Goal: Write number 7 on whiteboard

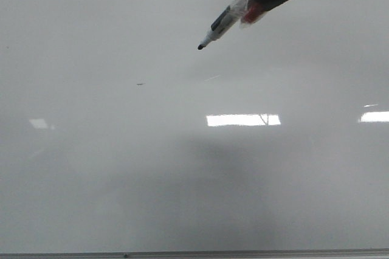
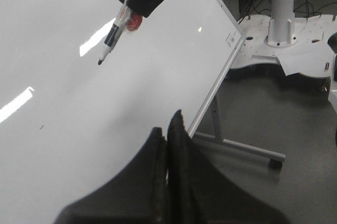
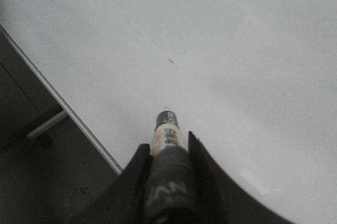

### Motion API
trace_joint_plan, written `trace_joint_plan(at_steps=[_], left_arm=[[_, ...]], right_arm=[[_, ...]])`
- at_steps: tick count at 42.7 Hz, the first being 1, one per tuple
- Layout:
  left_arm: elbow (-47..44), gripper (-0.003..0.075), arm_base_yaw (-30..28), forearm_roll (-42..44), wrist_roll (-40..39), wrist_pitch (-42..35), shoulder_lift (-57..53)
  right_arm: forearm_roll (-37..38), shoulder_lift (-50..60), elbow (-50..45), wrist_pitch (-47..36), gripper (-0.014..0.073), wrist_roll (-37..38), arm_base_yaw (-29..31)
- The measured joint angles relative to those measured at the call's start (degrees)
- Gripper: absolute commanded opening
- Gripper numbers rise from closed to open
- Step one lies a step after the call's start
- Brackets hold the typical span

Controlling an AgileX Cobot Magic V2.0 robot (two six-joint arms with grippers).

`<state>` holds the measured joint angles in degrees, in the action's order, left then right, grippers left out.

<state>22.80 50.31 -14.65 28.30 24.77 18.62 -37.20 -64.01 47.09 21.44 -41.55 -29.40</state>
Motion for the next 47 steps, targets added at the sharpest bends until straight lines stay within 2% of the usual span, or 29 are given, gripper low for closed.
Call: trace_joint_plan(at_steps=[6,18,25,37,47], left_arm=[[-0.47,-0.0020,0.00,-0.64,0.00,-0.33,-1.18],[-0.47,-0.0020,0.00,-0.64,0.00,-0.53,-1.18],[-0.47,-0.0020,0.00,-0.64,0.00,-0.72,-1.18],[-0.47,-0.0020,0.00,-0.64,0.00,-0.81,-1.18],[-0.47,-0.0020,0.00,-0.64,0.00,-0.81,-1.18]], right_arm=[[-0.42,-3.73,3.12,-0.29,-0.0058,0.00,-0.56],[-0.74,-22.58,19.10,0.03,-0.0058,0.00,-2.64],[-0.86,-28.71,23.32,-0.20,-0.0058,0.09,-2.64],[-1.58,-29.18,23.55,-0.01,-0.0058,0.09,-0.99],[-2.08,-23.11,20.58,1.66,-0.0058,0.12,6.33]])
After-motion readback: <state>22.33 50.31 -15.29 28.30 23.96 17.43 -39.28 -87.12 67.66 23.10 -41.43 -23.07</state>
